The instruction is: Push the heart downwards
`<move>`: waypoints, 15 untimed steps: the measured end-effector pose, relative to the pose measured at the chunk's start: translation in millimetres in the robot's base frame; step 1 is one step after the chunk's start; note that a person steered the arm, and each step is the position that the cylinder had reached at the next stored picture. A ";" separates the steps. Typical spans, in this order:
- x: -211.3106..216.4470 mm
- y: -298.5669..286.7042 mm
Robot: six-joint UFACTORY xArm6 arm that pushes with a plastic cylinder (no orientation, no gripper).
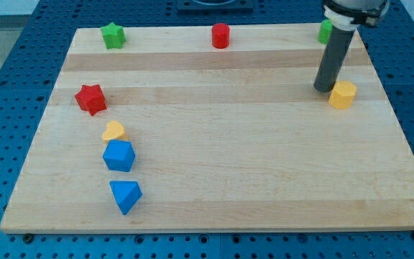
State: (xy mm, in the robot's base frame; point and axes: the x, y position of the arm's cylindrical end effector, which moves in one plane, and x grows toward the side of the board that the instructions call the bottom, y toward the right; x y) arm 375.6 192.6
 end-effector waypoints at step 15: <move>113.4 -379.4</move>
State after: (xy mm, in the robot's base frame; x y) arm 489.0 -186.8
